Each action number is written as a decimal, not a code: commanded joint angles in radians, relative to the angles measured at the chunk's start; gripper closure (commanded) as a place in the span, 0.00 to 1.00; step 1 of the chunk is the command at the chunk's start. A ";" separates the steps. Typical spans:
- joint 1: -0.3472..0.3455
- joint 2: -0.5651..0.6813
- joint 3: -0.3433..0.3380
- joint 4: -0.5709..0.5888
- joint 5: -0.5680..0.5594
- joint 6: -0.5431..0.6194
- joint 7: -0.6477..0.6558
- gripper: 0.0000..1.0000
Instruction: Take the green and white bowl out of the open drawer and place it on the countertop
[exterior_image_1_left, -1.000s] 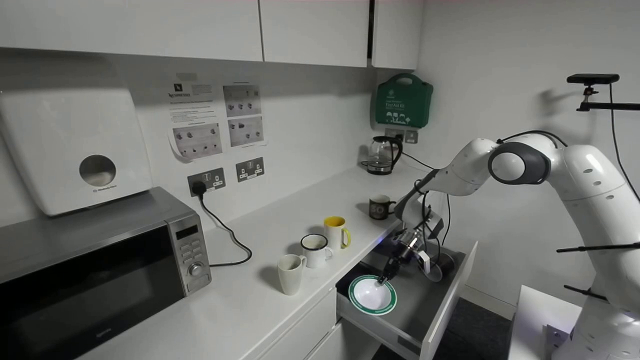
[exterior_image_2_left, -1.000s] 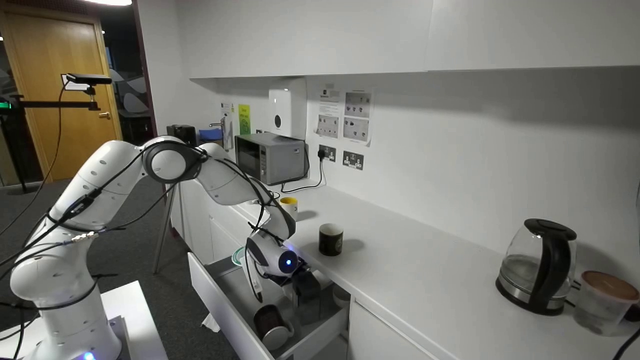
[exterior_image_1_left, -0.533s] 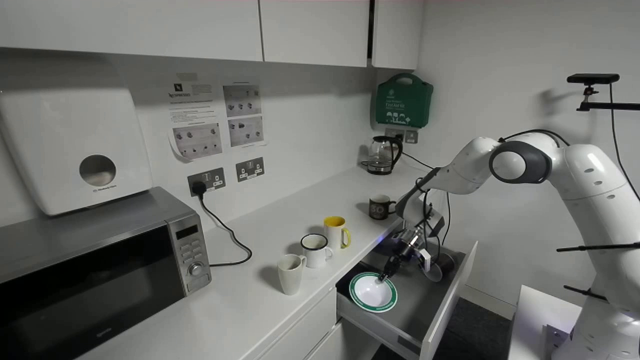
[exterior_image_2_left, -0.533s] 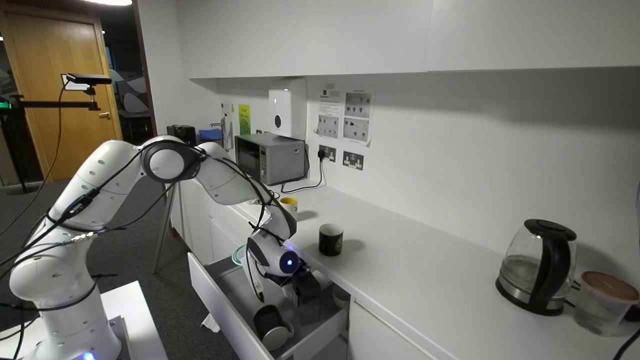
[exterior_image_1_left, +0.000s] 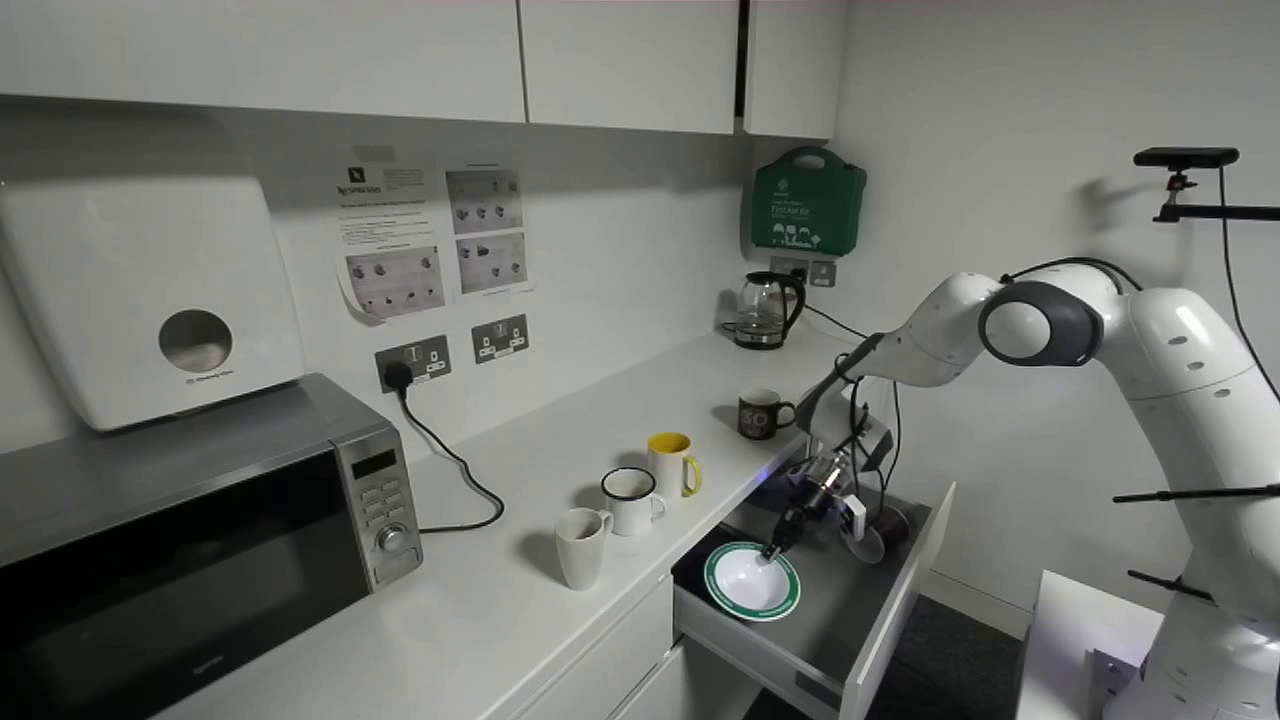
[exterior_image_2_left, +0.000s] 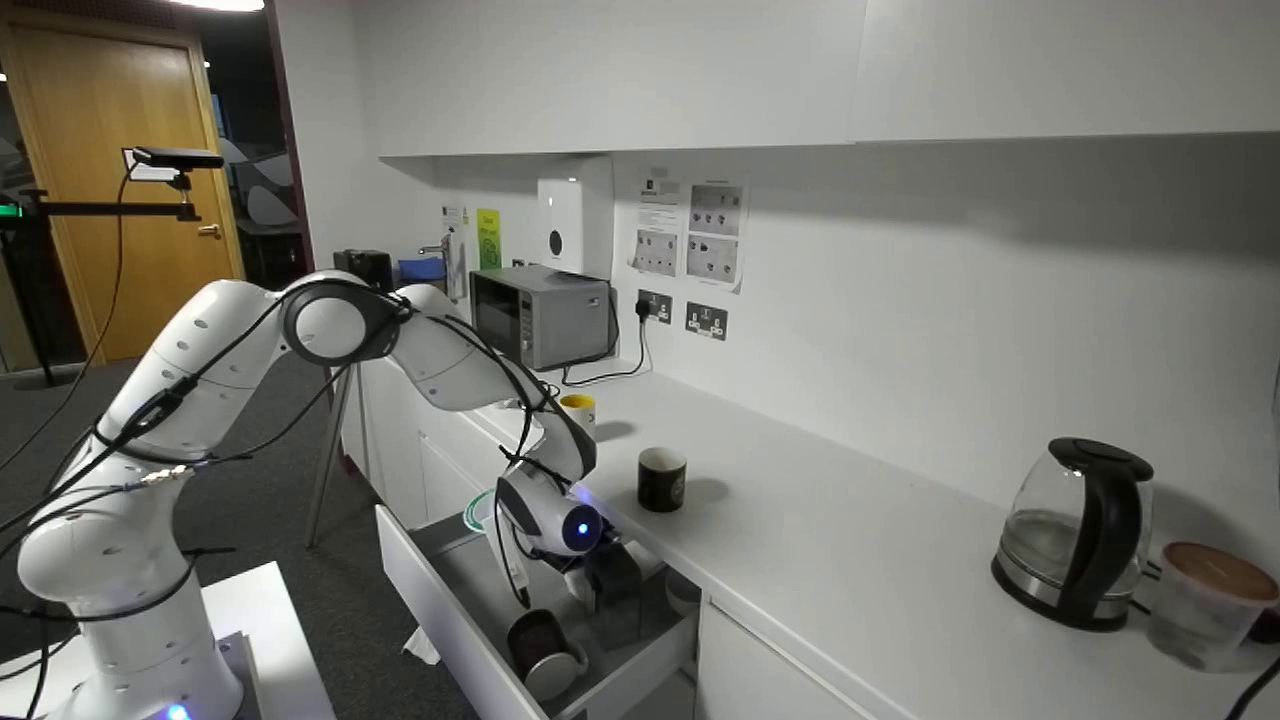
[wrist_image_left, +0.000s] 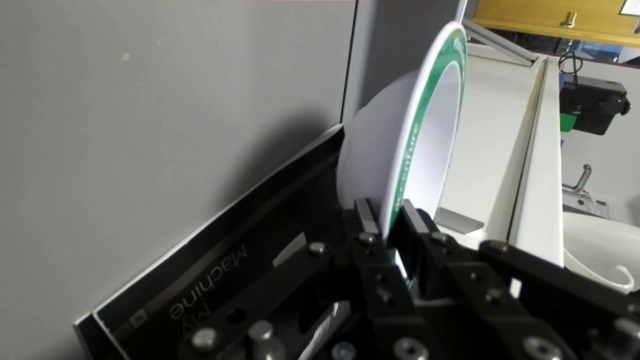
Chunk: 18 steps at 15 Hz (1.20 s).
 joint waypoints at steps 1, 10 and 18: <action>-0.019 -0.056 -0.007 -0.040 -0.034 -0.043 0.000 0.96; -0.021 -0.182 -0.029 -0.135 -0.061 -0.033 -0.008 0.96; -0.012 -0.311 -0.048 -0.236 -0.093 -0.005 0.025 0.96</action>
